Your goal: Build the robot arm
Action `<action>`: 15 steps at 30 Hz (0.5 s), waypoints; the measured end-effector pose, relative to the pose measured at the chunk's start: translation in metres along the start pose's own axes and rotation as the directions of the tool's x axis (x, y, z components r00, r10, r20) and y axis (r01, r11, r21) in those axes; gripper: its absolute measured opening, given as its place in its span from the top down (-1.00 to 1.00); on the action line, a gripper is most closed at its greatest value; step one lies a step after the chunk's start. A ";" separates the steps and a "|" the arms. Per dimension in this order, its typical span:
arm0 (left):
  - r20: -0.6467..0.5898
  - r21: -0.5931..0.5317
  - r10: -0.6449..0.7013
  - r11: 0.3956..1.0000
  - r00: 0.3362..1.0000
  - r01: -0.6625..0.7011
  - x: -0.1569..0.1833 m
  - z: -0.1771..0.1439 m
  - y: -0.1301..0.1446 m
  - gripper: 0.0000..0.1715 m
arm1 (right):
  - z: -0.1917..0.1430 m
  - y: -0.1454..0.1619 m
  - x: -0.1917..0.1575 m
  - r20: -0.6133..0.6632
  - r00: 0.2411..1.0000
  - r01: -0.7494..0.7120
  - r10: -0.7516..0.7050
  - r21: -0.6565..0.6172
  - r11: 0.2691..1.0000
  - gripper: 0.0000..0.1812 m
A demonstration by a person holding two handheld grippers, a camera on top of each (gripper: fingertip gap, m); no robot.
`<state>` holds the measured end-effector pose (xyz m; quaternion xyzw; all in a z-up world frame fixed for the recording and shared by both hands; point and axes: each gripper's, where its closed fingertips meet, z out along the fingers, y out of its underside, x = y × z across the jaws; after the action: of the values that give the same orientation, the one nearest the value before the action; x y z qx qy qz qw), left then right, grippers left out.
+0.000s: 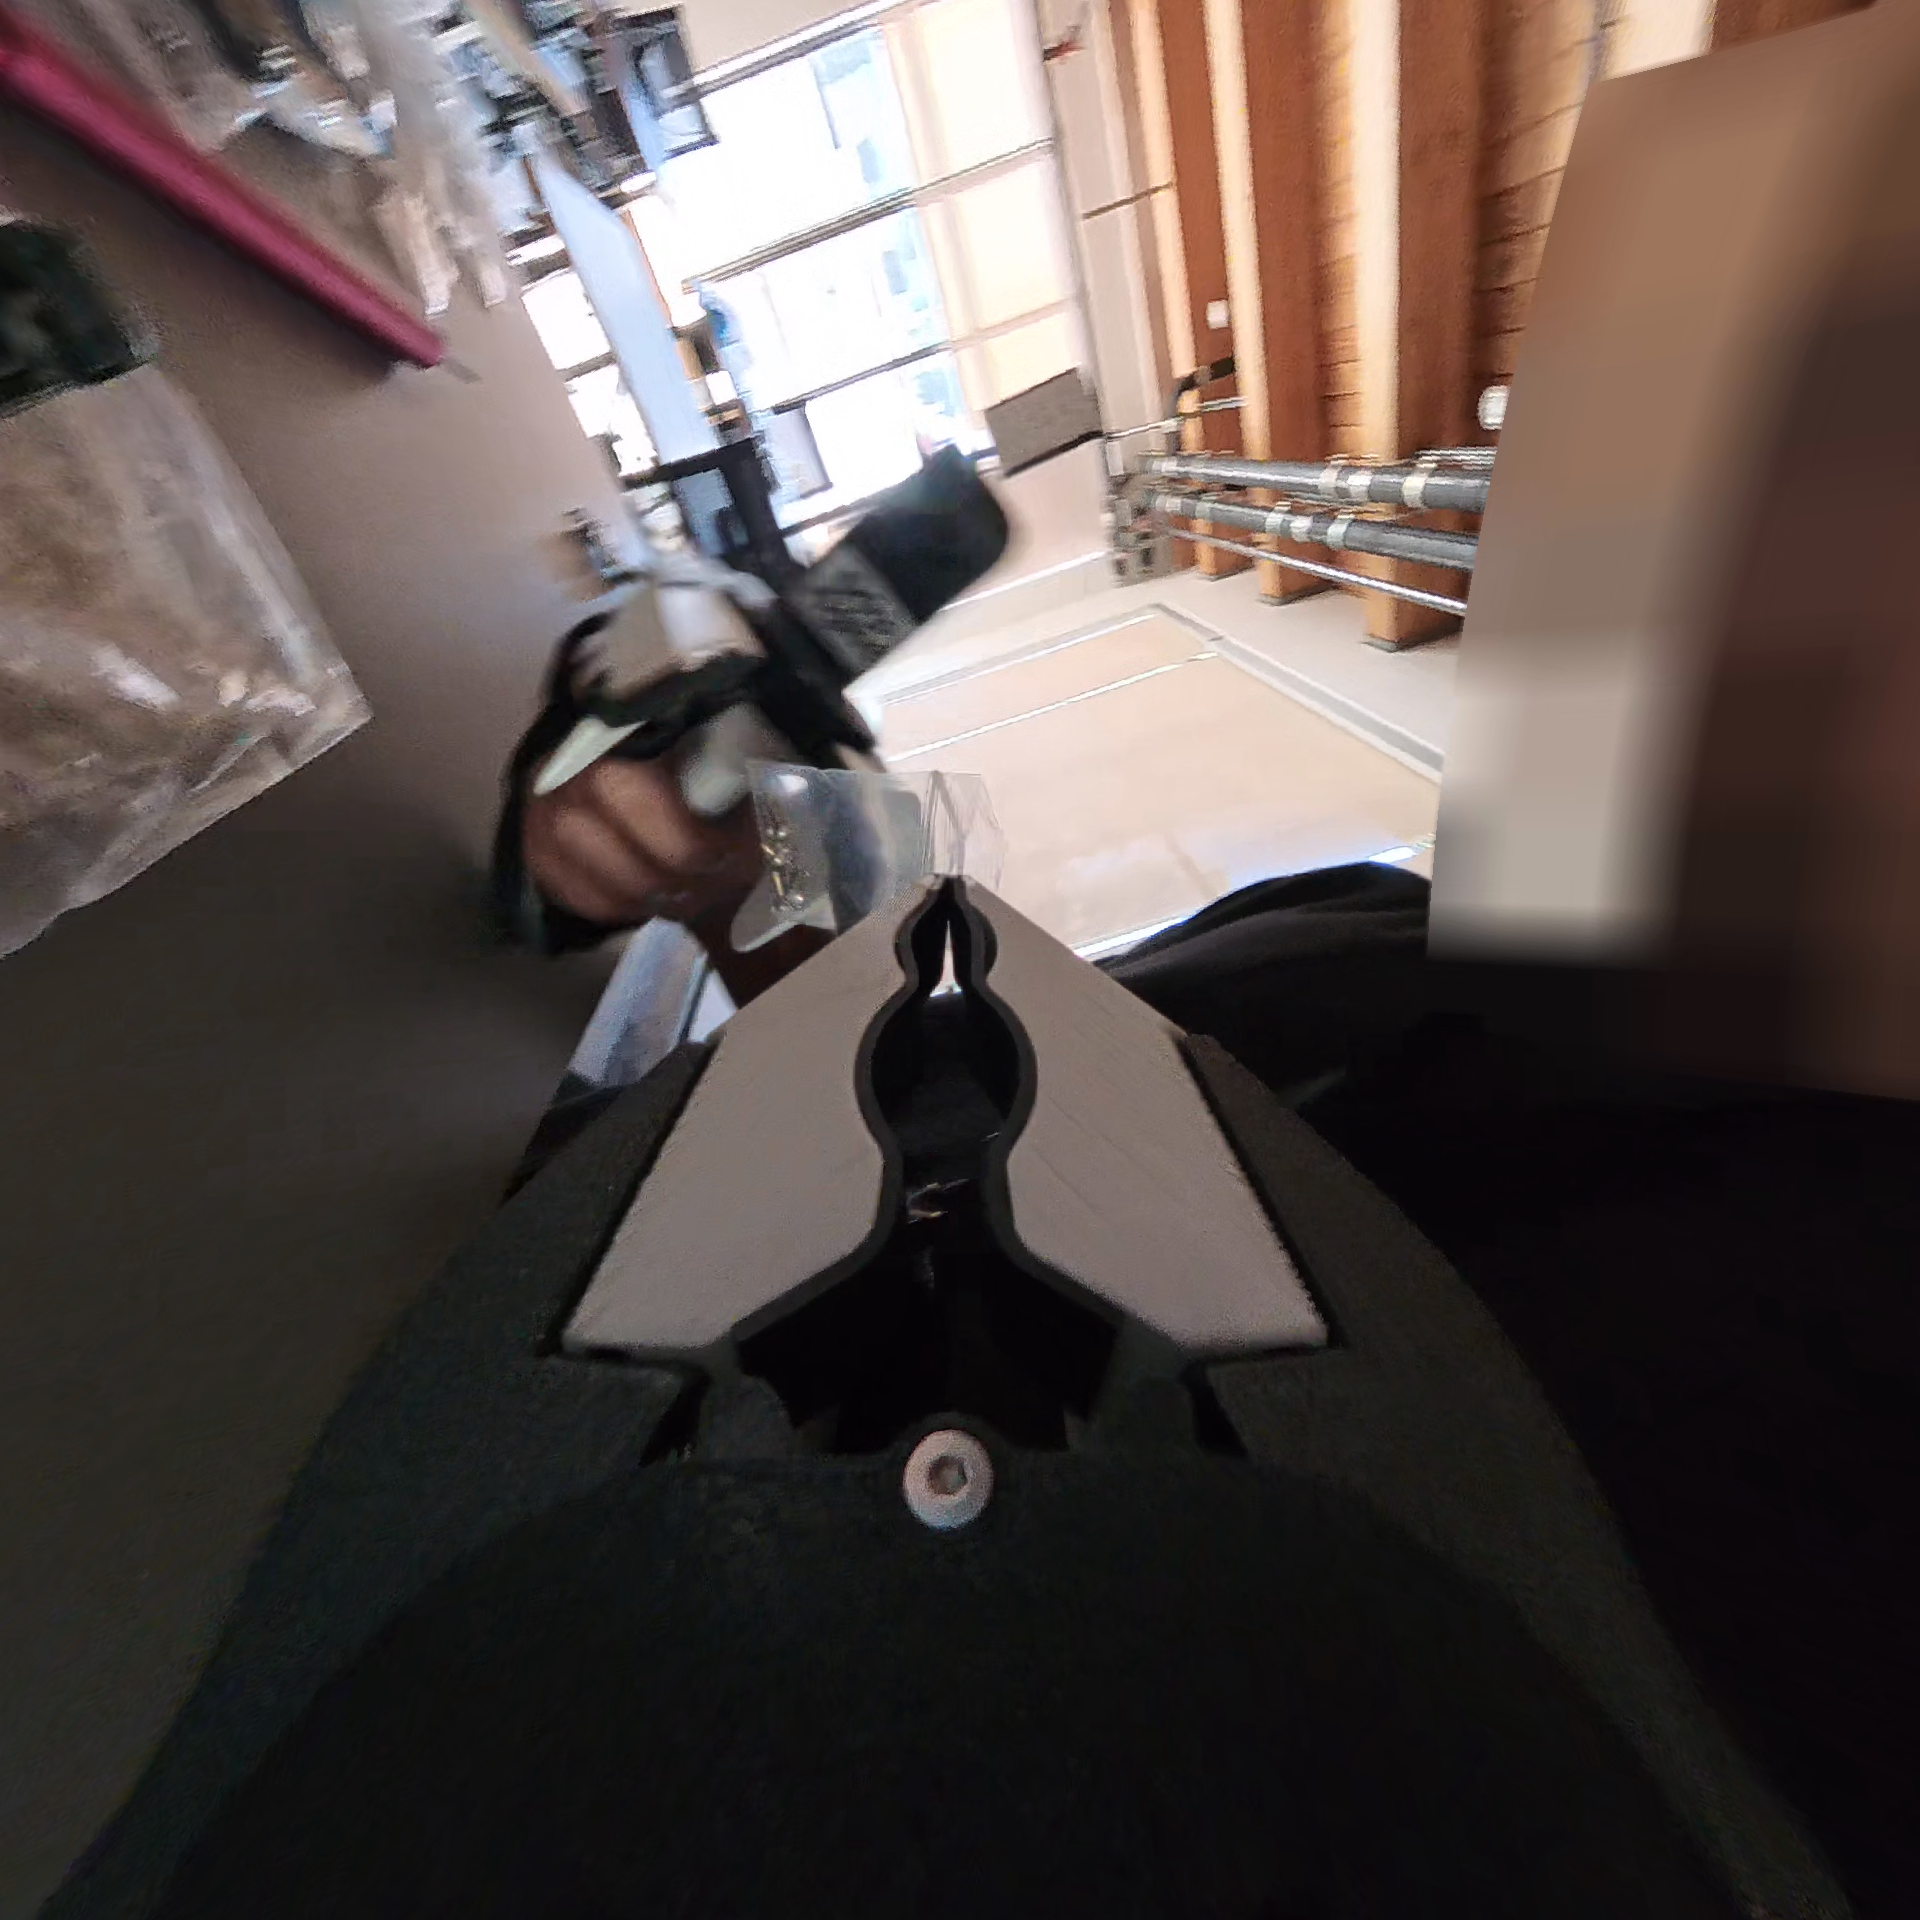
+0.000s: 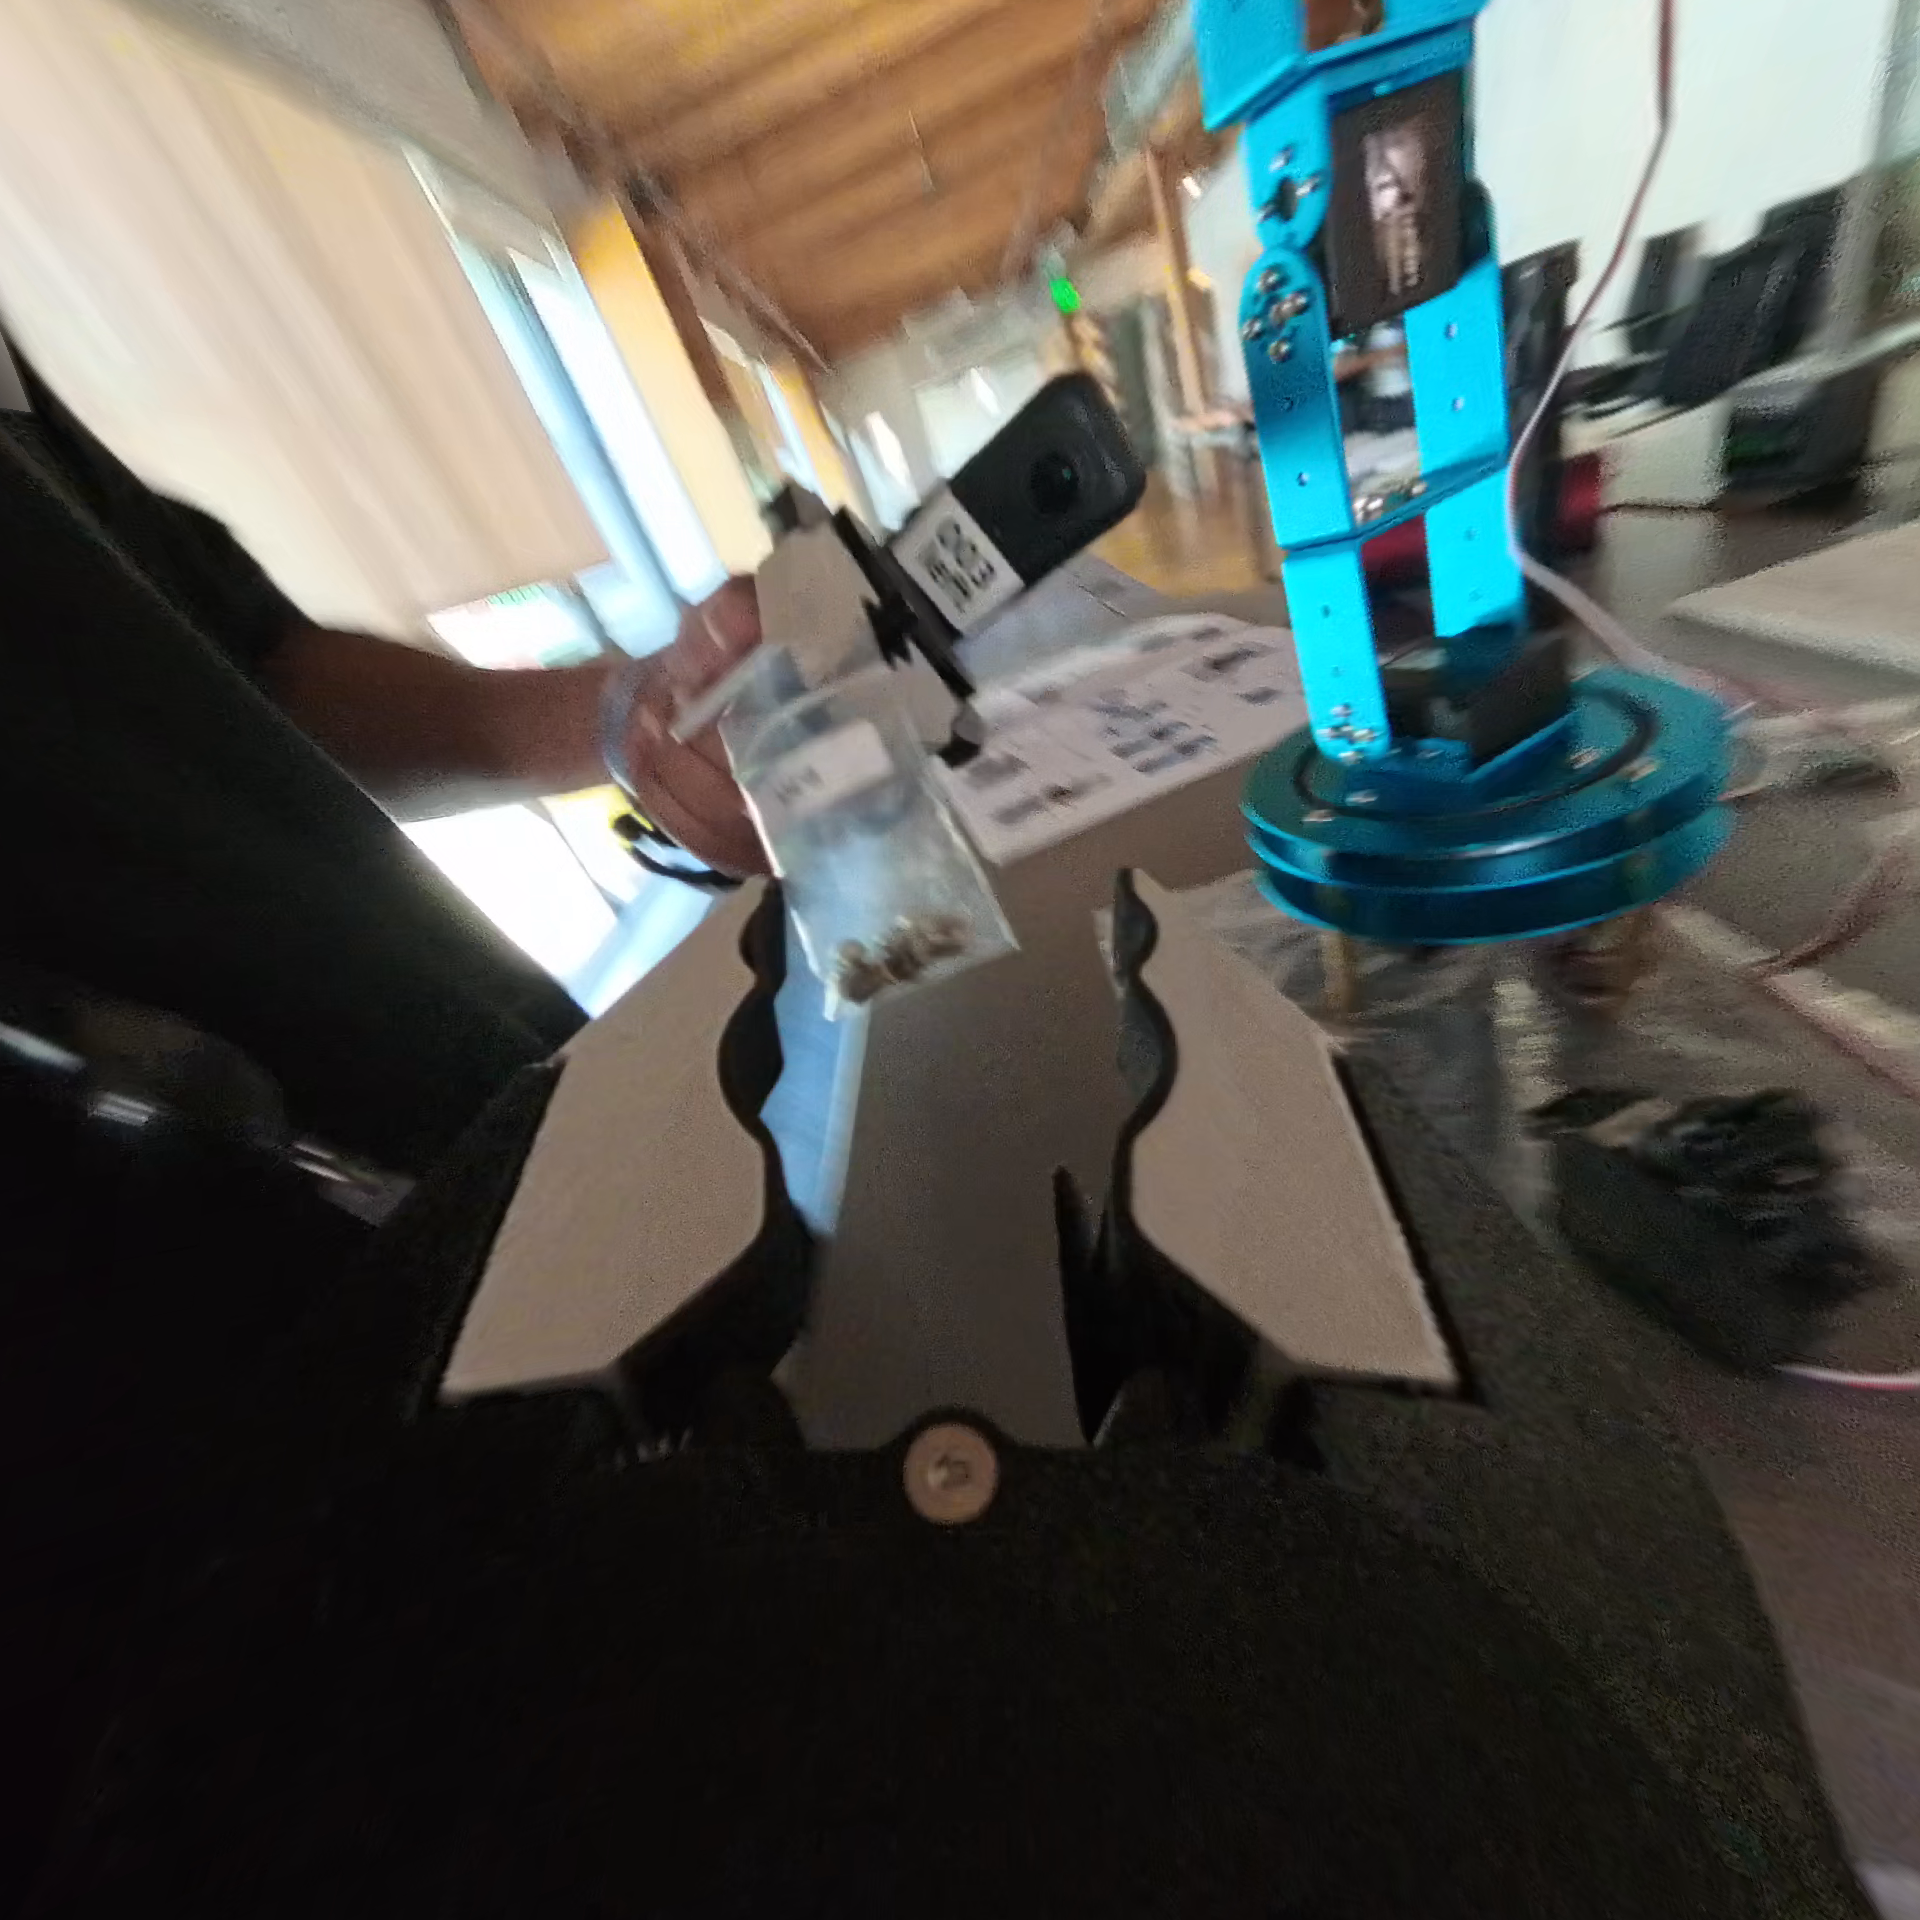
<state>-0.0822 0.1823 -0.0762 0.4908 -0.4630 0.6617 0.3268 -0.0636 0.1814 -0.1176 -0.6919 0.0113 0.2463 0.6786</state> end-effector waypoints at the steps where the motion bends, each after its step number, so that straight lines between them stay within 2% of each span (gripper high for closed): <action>1: -0.052 0.008 0.012 1.000 0.999 -0.012 0.010 -0.001 -0.002 1.00 | -0.003 -0.006 -0.004 0.094 0.985 -0.151 0.145 0.057 0.987 0.28; 3: -0.128 0.022 0.027 0.999 0.991 -0.024 0.024 -0.003 -0.006 1.00 | -0.008 -0.023 -0.021 0.365 0.858 -0.427 0.363 0.110 0.898 0.29; 5: -0.157 0.029 0.030 0.999 0.987 -0.026 0.028 -0.005 -0.008 1.00 | -0.017 -0.036 -0.037 0.576 0.708 -0.556 0.409 0.097 0.826 0.43; 6: -0.152 0.029 0.031 0.999 0.988 -0.027 0.026 -0.006 -0.009 1.00 | -0.018 -0.039 -0.039 0.610 0.683 -0.567 0.402 0.095 0.818 0.55; 8: -0.142 0.040 0.032 0.999 0.989 -0.026 0.021 -0.010 -0.010 1.00 | -0.016 -0.038 -0.040 0.604 0.700 -0.543 0.382 0.102 0.834 0.77; 11: -0.116 0.047 0.037 0.998 0.993 -0.032 0.012 -0.015 -0.010 1.00 | -0.009 -0.030 -0.038 0.552 0.738 -0.501 0.388 0.063 0.863 0.94; 15: -0.099 0.045 0.047 0.998 0.994 -0.043 0.005 -0.018 -0.008 1.00 | -0.008 -0.023 -0.031 0.495 0.767 -0.488 0.409 0.035 0.872 0.95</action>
<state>-0.0829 0.2019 -0.0705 0.4536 -0.4427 0.7024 0.3238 -0.0804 0.1659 -0.0849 -0.5302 0.0311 0.5605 0.6354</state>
